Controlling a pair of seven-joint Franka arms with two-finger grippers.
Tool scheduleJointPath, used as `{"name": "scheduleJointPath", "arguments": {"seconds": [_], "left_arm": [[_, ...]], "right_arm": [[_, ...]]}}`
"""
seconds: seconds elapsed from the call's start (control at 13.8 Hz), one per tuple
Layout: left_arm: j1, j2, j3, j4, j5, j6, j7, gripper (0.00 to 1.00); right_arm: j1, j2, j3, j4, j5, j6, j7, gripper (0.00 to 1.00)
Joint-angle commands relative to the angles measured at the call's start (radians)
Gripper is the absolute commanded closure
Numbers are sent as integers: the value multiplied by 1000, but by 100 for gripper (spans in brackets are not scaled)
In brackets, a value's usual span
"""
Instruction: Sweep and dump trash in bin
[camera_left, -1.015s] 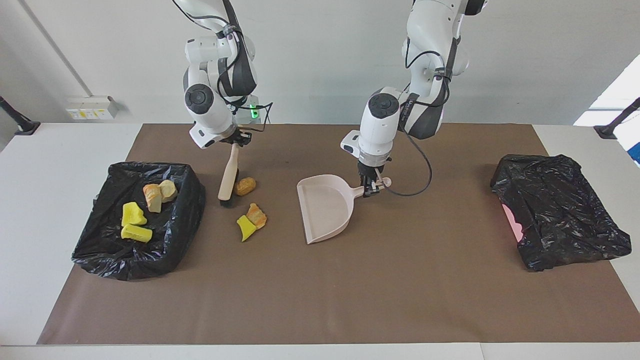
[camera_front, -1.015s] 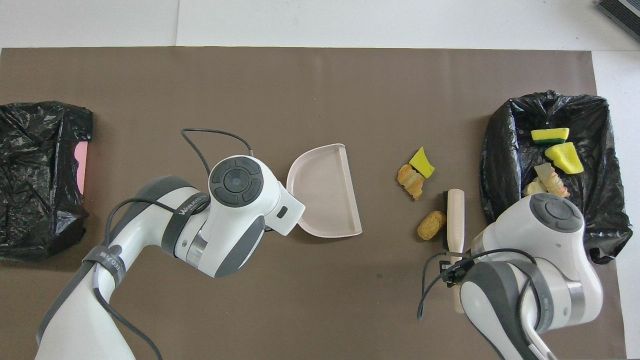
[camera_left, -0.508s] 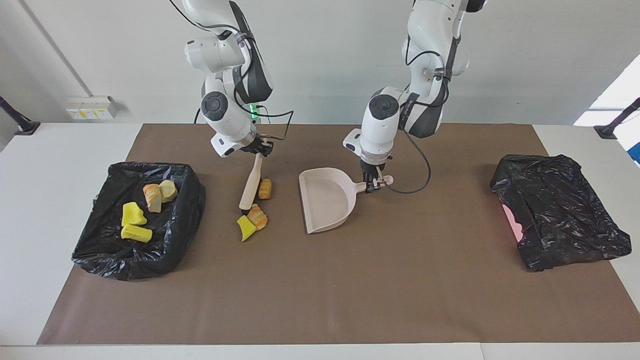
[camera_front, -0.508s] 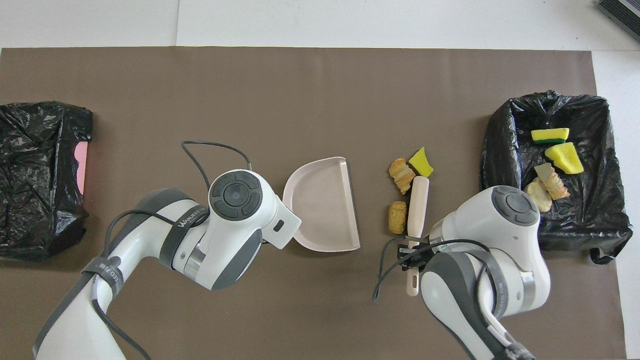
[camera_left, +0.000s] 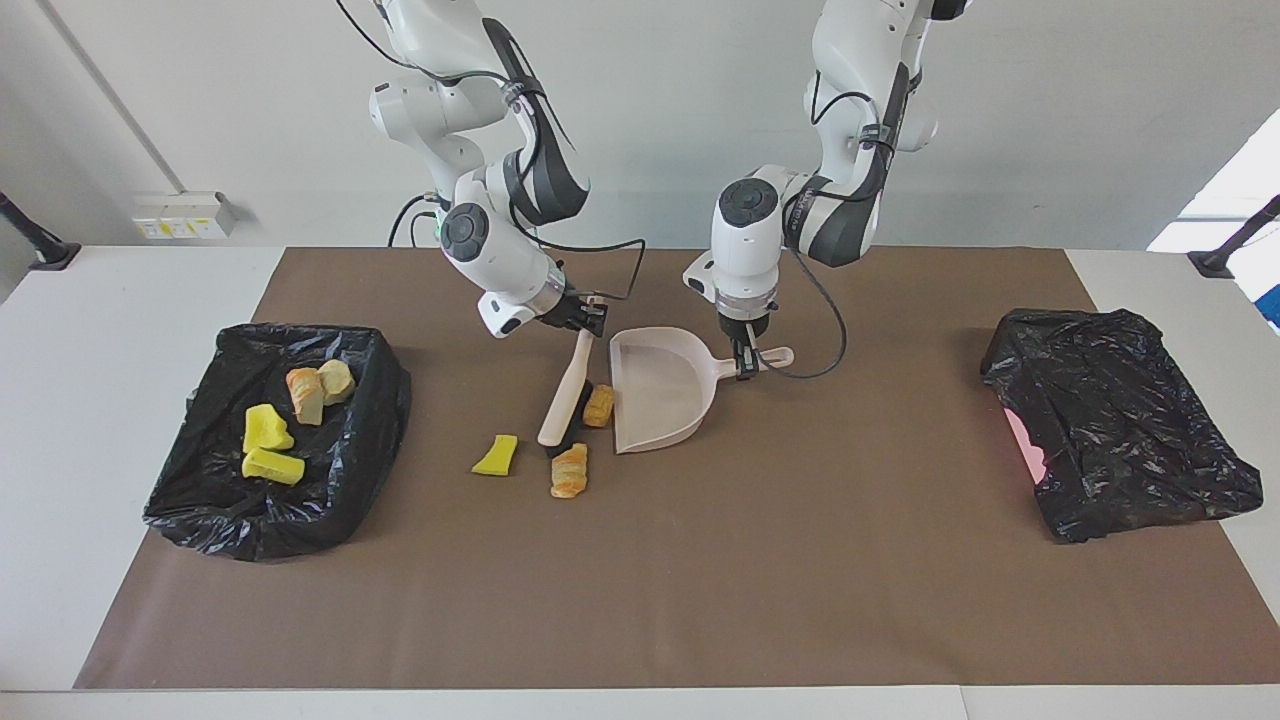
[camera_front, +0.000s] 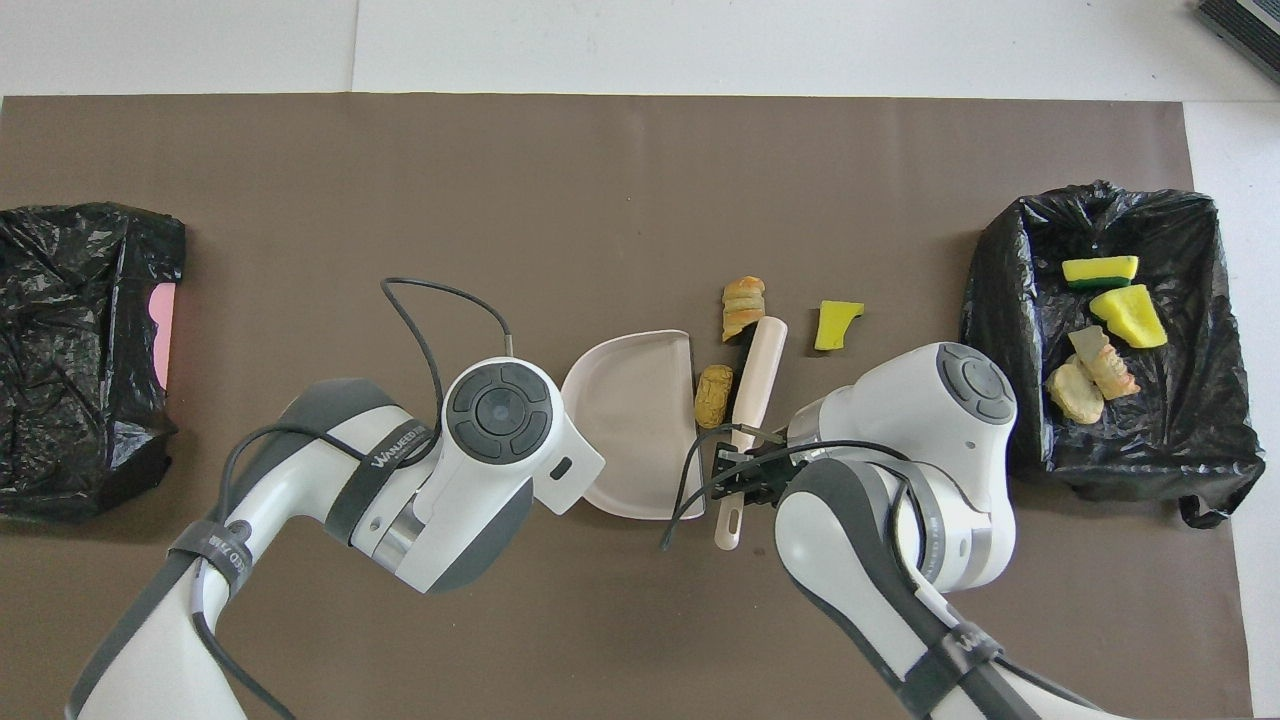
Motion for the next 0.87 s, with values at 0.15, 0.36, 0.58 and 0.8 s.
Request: {"name": "scheduleJointPath", "arguments": {"seconds": [0.15,0.36,0.58,0.8], "left_arm": [[-17,-32,14,-28,24,-51,-26,100],[-17,-32,14,-27,24,-56,-147,100],[-9,-32,13,-27,22,-62,-246,100],[-5,-32,13,-25,22,-86,-289,100]], "right_arm": [[-4,12,-6,69,214,-93,-160,100],[-134,-49,-14,125,103,-354,-180,100],[-148,-45,-10,184,-268,-445,-183,100],[-171,-29,-12,198,-525,-440,-360,100]]}}
